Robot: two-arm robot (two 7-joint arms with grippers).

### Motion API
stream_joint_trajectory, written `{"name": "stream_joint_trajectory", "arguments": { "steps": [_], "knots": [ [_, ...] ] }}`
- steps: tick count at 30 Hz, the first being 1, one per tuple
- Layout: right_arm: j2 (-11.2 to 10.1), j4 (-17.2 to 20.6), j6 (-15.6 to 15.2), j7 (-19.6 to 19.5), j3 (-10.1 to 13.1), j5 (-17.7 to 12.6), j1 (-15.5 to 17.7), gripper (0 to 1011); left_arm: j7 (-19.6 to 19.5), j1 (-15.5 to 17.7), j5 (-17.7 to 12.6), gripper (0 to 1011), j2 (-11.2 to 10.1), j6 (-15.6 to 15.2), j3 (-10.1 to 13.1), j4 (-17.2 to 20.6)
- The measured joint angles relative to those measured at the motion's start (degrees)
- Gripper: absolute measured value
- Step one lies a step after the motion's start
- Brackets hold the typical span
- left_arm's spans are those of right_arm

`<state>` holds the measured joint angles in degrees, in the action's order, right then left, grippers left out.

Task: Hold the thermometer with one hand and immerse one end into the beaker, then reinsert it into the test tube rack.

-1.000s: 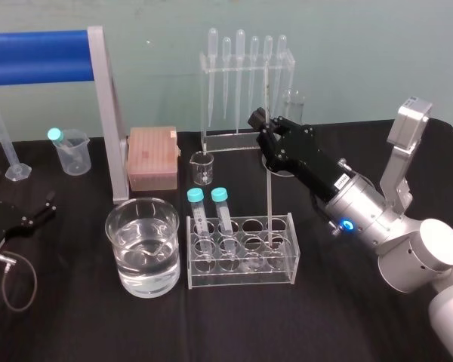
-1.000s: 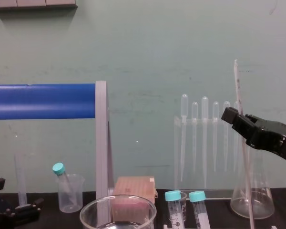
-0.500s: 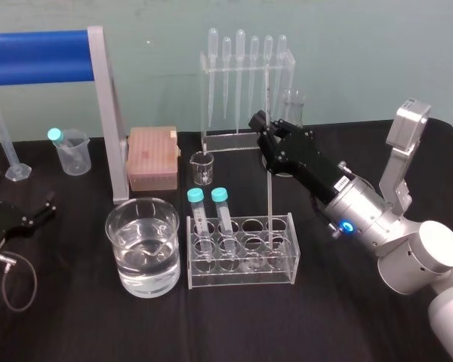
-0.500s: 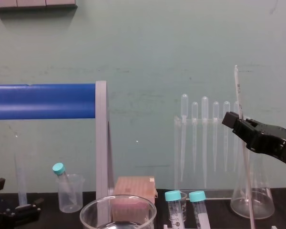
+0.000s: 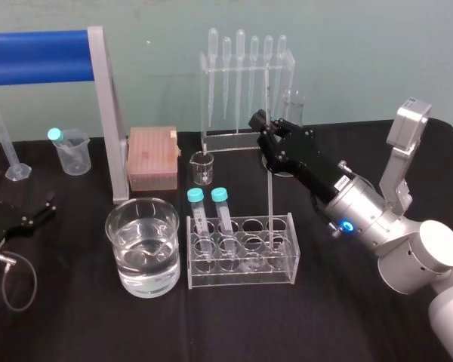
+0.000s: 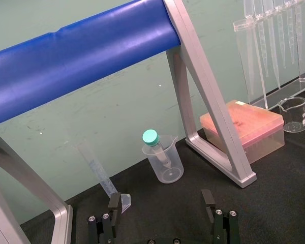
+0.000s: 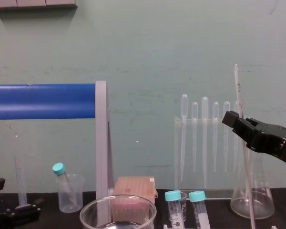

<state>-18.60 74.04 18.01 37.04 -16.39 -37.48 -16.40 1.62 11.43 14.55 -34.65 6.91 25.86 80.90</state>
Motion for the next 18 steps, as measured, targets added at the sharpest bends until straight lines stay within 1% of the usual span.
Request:
{"name": "stream_joint_trajectory", "arguments": {
  "steps": [2,3,5,7,9,12,13,14,18],
  "knots": [
    [0.0,0.02,0.02,0.01,0.0,0.0,0.0,84,0.0,0.0,0.0,1008,0.0,0.0,0.0,0.0],
    [0.0,0.02,0.02,0.01,0.0,0.0,0.0,136,0.0,0.0,0.0,1008,0.0,0.0,0.0,0.0],
    [0.0,0.03,0.04,0.02,0.0,0.0,0.0,164,0.0,0.0,0.0,1008,0.0,0.0,0.0,0.0],
    [0.0,0.04,0.05,0.02,0.0,0.0,0.0,248,0.0,0.0,0.0,1008,0.0,0.0,0.0,0.0],
    [0.0,0.04,0.05,0.03,0.0,0.0,0.0,286,0.0,0.0,0.0,1008,0.0,0.0,0.0,0.0],
    [0.0,0.04,0.05,0.04,0.0,0.0,0.0,407,0.0,0.0,0.0,1008,0.0,0.0,0.0,0.0],
    [0.0,0.04,0.05,0.05,0.0,0.0,0.0,407,0.0,0.0,0.0,1008,0.0,0.0,0.0,0.0],
    [0.0,0.04,0.05,0.05,0.0,0.0,0.0,468,0.0,0.0,0.0,1008,0.0,0.0,0.0,0.0],
    [0.0,0.04,0.05,0.07,0.0,0.01,0.0,590,0.0,0.0,0.0,1008,0.0,0.0,0.0,0.0]
  ]
}}
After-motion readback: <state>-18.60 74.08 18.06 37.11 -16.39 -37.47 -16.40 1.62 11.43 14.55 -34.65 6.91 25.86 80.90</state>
